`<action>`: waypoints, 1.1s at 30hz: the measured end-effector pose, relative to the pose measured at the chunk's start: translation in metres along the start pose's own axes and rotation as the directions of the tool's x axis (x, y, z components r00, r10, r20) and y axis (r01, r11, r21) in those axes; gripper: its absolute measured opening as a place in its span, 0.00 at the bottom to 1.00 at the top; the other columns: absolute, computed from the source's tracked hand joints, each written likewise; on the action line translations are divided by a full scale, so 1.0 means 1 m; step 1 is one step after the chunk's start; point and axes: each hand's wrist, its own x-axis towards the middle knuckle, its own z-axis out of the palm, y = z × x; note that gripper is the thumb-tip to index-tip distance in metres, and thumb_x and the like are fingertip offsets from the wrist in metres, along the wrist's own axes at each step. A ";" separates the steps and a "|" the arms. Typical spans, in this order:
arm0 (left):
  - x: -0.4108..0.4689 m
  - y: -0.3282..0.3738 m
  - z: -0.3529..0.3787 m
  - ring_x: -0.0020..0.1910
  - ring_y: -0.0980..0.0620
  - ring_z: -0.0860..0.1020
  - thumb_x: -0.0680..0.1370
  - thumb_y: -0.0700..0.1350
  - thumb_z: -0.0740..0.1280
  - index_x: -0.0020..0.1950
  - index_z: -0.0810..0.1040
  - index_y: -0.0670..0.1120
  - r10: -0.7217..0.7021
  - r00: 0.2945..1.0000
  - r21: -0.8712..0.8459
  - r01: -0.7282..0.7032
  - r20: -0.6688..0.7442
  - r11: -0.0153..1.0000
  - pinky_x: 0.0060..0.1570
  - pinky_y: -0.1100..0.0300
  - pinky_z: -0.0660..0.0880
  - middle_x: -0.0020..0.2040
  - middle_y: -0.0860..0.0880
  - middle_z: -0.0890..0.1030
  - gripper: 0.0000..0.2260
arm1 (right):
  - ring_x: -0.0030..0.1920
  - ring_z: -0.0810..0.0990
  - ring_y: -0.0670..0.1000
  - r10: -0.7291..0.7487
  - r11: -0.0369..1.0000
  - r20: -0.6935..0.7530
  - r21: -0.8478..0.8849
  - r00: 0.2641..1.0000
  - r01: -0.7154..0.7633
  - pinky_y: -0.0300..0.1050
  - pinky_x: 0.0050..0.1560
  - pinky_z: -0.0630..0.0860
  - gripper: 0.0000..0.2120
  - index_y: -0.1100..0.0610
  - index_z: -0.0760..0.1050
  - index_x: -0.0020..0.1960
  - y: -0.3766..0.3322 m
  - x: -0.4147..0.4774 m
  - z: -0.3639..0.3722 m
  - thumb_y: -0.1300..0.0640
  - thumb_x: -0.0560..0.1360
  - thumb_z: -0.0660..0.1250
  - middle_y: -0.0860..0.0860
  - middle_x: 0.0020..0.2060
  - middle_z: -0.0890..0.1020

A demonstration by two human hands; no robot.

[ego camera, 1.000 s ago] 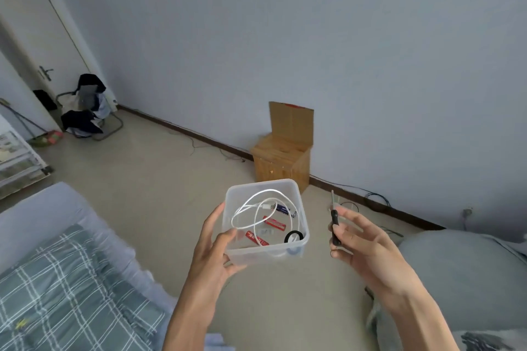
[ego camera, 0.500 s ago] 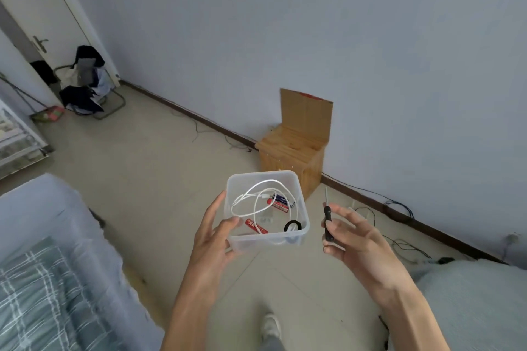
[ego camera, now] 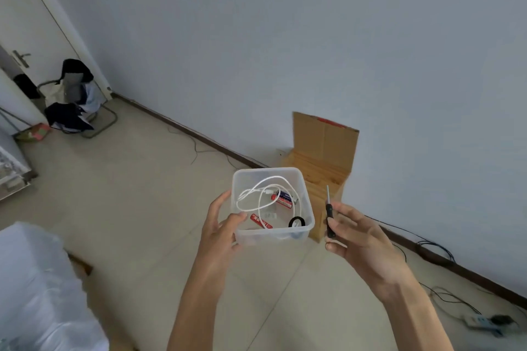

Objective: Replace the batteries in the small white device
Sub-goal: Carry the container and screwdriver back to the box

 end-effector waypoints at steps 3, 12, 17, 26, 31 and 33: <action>0.046 0.001 -0.002 0.61 0.48 0.86 0.80 0.45 0.72 0.68 0.78 0.65 -0.038 0.999 0.014 0.038 0.011 0.999 0.62 0.43 0.83 0.58 0.45 0.88 0.20 | 0.49 0.78 0.57 0.011 1.000 -0.015 0.001 1.000 -0.011 0.51 0.51 0.78 0.22 0.59 0.79 0.70 -0.007 0.051 0.005 0.63 0.77 0.73 0.58 0.49 0.80; 0.225 0.026 0.022 0.58 0.43 0.87 0.81 0.45 0.72 0.69 0.77 0.64 -0.040 0.998 0.074 0.037 0.050 0.997 0.59 0.46 0.84 0.57 0.43 0.88 0.20 | 0.46 0.80 0.55 -0.005 1.000 -0.032 -0.007 0.999 0.005 0.47 0.47 0.82 0.20 0.57 0.80 0.69 -0.055 0.248 0.003 0.63 0.77 0.74 0.58 0.51 0.80; 0.332 0.059 0.052 0.57 0.44 0.87 0.80 0.45 0.73 0.68 0.77 0.66 -0.026 0.996 0.118 0.016 0.088 0.993 0.54 0.49 0.85 0.59 0.45 0.87 0.21 | 0.46 0.80 0.55 -0.096 0.994 -0.077 0.040 0.992 0.099 0.47 0.46 0.81 0.19 0.55 0.81 0.68 -0.099 0.342 0.000 0.63 0.78 0.74 0.57 0.48 0.81; 0.478 0.048 0.105 0.61 0.45 0.86 0.79 0.47 0.75 0.67 0.79 0.65 -0.130 0.976 0.188 0.097 0.174 0.977 0.59 0.41 0.84 0.61 0.47 0.86 0.20 | 0.47 0.81 0.55 -0.025 0.998 -0.266 0.056 0.964 0.042 0.49 0.49 0.82 0.20 0.56 0.81 0.68 -0.102 0.426 -0.036 0.63 0.77 0.75 0.55 0.49 0.82; 0.570 0.025 0.134 0.61 0.42 0.85 0.80 0.47 0.75 0.67 0.79 0.65 -0.180 0.957 0.257 0.120 0.226 0.959 0.61 0.33 0.82 0.62 0.47 0.85 0.19 | 0.49 0.81 0.54 -0.033 0.993 -0.415 0.091 0.909 0.078 0.49 0.50 0.82 0.19 0.56 0.81 0.69 -0.096 0.474 -0.055 0.62 0.79 0.74 0.55 0.49 0.82; 0.608 0.013 0.145 0.60 0.44 0.85 0.80 0.44 0.73 0.65 0.80 0.64 -0.217 0.948 0.262 0.154 0.231 0.953 0.57 0.35 0.84 0.61 0.47 0.85 0.18 | 0.48 0.82 0.54 -0.014 0.992 -0.481 0.102 0.876 0.072 0.49 0.50 0.82 0.18 0.55 0.80 0.69 -0.086 0.494 -0.061 0.62 0.79 0.73 0.55 0.50 0.82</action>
